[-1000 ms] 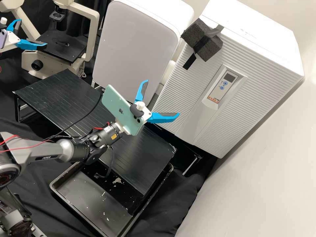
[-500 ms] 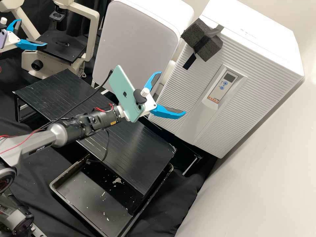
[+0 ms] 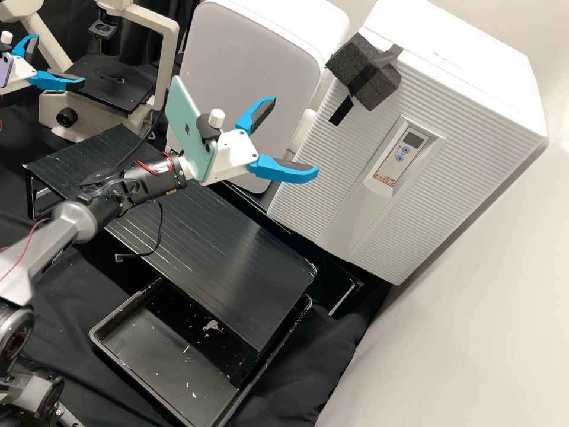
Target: Open the incubator door
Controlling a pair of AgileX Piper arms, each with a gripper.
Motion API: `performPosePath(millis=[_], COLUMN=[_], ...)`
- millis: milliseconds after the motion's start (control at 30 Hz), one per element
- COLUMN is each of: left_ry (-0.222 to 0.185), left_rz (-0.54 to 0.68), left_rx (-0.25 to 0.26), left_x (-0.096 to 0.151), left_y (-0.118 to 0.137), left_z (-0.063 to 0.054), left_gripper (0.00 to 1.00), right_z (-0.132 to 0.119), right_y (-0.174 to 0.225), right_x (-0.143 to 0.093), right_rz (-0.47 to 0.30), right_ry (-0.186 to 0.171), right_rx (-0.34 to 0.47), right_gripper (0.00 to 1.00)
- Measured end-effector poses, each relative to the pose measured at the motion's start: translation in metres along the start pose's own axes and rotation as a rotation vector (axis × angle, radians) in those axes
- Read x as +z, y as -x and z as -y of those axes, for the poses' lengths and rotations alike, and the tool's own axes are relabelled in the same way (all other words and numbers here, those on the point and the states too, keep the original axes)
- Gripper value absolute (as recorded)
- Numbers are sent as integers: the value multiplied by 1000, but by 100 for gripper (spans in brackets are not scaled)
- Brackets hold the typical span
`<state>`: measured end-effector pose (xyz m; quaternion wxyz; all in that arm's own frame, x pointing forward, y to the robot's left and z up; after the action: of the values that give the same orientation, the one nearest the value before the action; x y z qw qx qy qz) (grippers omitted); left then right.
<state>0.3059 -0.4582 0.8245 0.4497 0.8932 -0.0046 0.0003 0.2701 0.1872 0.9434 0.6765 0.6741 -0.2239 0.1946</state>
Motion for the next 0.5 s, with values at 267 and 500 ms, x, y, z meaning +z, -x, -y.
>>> performPosePath(millis=[267,500], left_ry=[0,0], left_rz=[0,0], left_rx=[0,0], left_x=[0,0], left_y=[0,0], left_z=[0,0], left_gripper=[100,100], right_z=[11,19], right_y=[-5,-2], right_x=[-4,-12], right_rz=[38,40], right_ry=[31,49], right_rx=[-17,-40], right_gripper=[100,100])
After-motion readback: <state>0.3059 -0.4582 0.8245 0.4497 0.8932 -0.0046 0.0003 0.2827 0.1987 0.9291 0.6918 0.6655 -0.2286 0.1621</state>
